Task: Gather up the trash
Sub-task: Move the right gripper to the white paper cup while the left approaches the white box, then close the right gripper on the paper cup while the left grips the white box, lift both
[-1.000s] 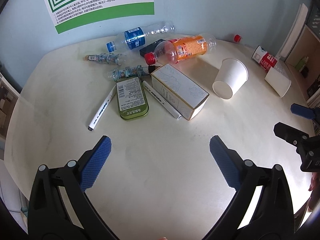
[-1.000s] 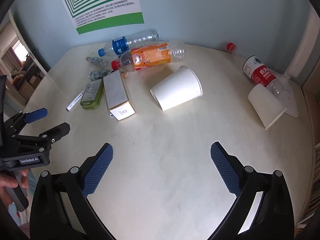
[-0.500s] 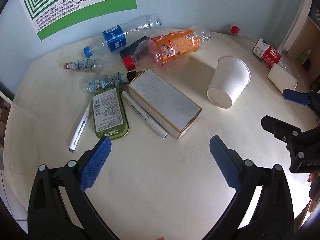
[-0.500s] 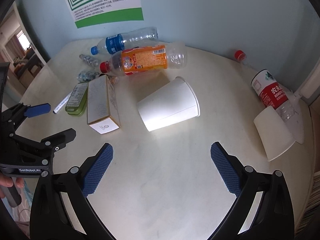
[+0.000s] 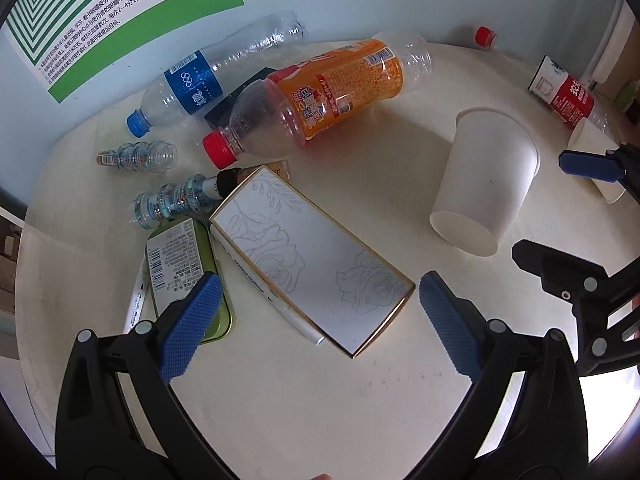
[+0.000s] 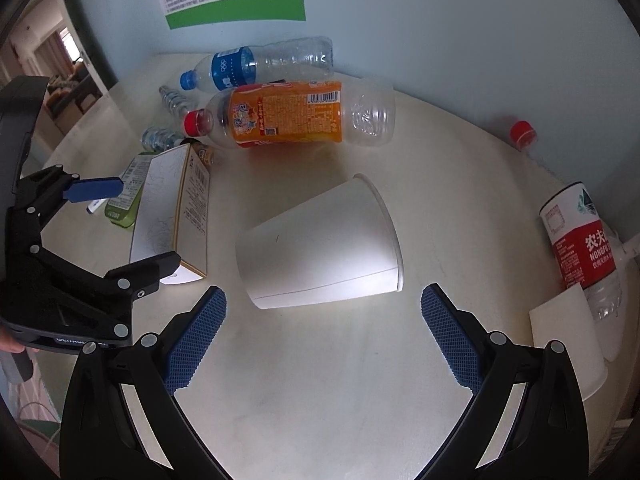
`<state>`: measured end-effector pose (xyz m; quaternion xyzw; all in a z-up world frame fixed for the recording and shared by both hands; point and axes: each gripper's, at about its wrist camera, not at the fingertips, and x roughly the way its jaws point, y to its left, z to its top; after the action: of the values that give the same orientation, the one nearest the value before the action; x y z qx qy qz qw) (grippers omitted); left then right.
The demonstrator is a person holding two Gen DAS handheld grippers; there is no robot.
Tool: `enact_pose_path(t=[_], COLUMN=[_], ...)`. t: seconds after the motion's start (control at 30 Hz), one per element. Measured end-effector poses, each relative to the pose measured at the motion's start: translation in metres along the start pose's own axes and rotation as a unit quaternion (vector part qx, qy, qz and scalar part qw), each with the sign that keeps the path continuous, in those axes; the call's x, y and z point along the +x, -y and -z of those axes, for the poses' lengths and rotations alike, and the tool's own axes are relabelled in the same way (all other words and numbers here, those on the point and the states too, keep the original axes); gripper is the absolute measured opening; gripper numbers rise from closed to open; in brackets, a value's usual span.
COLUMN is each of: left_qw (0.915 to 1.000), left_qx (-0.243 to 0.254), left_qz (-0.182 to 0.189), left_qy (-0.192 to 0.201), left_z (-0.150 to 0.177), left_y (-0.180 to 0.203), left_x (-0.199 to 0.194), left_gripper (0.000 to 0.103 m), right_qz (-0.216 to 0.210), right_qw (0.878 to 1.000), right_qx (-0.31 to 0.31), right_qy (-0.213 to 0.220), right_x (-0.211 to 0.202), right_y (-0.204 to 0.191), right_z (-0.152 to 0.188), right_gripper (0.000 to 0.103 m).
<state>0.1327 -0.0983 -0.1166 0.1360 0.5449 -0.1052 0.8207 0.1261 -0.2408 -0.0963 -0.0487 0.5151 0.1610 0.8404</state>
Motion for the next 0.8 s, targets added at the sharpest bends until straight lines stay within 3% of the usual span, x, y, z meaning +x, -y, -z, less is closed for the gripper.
enact_pose_path(t=[0.4, 0.57, 0.8], left_qw=[0.9996, 0.9997, 0.9993], left_qx=[-0.027, -0.022, -0.031], left_qz=[-0.001, 0.004, 0.017], left_qy=[-0.01, -0.012, -0.01], left_z=[-0.008, -0.007, 0.003], left_y=[-0.003, -0.006, -0.012], left_x=[0.021, 0.024, 0.018], left_gripper=[0.096, 0.082, 0.063], right_qz=[-0.01, -0.02, -0.046], right_qw=[0.999, 0.998, 0.999], right_qx=[-0.051, -0.057, 0.005], right_qy=[0.001, 0.013, 0.02], right_x=[0.027, 0.032, 0.029], right_y=[0.005, 0.005, 0.018], right_z=[-0.021, -0.027, -0.019], right_gripper=[0.097, 0.097, 0.095])
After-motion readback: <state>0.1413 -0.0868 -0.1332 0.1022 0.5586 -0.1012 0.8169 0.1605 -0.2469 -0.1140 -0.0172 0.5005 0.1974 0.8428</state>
